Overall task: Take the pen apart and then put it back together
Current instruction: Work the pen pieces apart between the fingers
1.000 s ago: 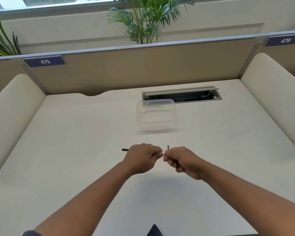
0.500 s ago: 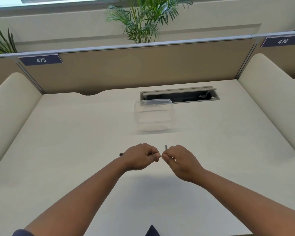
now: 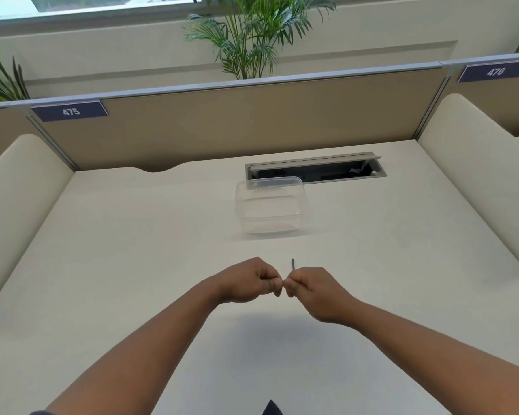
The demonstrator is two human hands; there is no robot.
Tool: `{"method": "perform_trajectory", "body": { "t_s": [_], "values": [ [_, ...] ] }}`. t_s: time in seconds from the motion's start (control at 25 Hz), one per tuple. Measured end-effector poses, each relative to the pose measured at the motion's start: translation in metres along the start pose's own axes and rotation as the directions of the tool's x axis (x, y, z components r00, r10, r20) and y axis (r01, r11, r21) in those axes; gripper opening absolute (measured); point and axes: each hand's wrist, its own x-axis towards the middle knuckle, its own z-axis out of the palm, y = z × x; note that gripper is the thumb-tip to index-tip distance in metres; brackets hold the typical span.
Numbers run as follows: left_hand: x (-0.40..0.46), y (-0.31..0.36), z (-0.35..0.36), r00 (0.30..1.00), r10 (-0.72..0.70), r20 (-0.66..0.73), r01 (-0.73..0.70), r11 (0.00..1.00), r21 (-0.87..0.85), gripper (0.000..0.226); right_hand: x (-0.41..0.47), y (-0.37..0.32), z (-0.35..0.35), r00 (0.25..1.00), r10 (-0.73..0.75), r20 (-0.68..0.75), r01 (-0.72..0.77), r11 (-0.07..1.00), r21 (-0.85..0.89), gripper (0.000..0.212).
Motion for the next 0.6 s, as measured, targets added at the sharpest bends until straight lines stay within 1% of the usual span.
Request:
{"method": "perform_trajectory", "body": {
  "t_s": [0.04,0.08,0.12,0.16,0.24,0.28,0.32,0.36,0.4,0.44,0.48,0.52,0.56,0.6],
  "values": [
    [0.0,0.0,-0.002,1.0,0.009,0.029,-0.007,0.999,-0.045,0.029,-0.002,0.002,0.001,0.994,-0.109,-0.021,0.106,0.987,-0.12,0.033],
    [-0.001,0.0,-0.003,0.999,0.015,0.049,-0.011,0.997,-0.074,0.029,-0.002,0.004,0.002,0.972,-0.234,-0.034,0.219,0.944,-0.248,0.031],
    [-0.001,-0.001,-0.004,0.997,0.02,0.071,-0.014,0.996,-0.091,0.029,-0.003,0.006,0.002,0.933,-0.356,-0.045,0.316,0.875,-0.366,0.027],
    [-0.002,-0.001,-0.003,0.995,0.025,0.096,-0.015,0.995,-0.103,0.029,-0.004,0.008,0.003,0.891,-0.452,-0.049,0.378,0.797,-0.471,0.024],
    [-0.003,-0.001,-0.003,0.991,0.028,0.129,-0.011,0.992,-0.129,0.029,-0.005,0.013,0.002,0.799,-0.601,-0.033,0.451,0.634,-0.628,0.021],
    [-0.004,0.0,-0.003,0.991,0.025,0.131,-0.006,0.99,-0.143,0.029,-0.005,0.016,0.001,0.768,-0.64,-0.024,0.464,0.582,-0.668,0.021],
    [-0.004,0.001,-0.003,0.993,0.016,0.118,0.002,0.989,-0.145,0.03,-0.005,0.017,0.0,0.777,-0.629,-0.027,0.452,0.587,-0.672,0.023],
    [-0.003,0.002,-0.003,0.996,-0.001,0.086,0.011,0.993,-0.115,0.03,-0.005,0.015,0.0,0.824,-0.564,-0.056,0.405,0.655,-0.639,0.027],
    [-0.003,0.003,-0.002,0.999,-0.019,0.038,0.021,0.999,-0.047,0.03,-0.003,0.011,0.0,0.892,-0.44,-0.1,0.321,0.776,-0.543,0.032],
    [-0.002,0.004,-0.001,0.999,-0.031,-0.017,0.032,0.998,0.052,0.03,-0.002,0.006,0.0,0.965,-0.245,-0.097,0.196,0.913,-0.359,0.034],
    [-0.002,0.005,0.001,0.997,-0.027,-0.066,0.037,0.987,0.156,0.029,-0.001,0.002,-0.001,0.999,-0.039,-0.026,0.036,0.994,-0.099,0.035],
    [-0.003,0.006,0.002,0.995,-0.003,-0.104,0.028,0.97,0.241,0.027,0.001,-0.001,-0.002,0.99,0.121,0.077,-0.132,0.98,0.147,0.035],
    [-0.004,0.008,0.004,0.991,0.037,-0.127,0.003,0.954,0.301,0.026,0.002,-0.004,-0.004,0.959,0.217,0.179,-0.266,0.909,0.322,0.035],
    [-0.004,0.009,0.006,0.987,0.084,-0.139,-0.031,0.937,0.348,0.025,0.003,-0.005,-0.007,0.929,0.261,0.262,-0.353,0.837,0.418,0.036]
  ]
}}
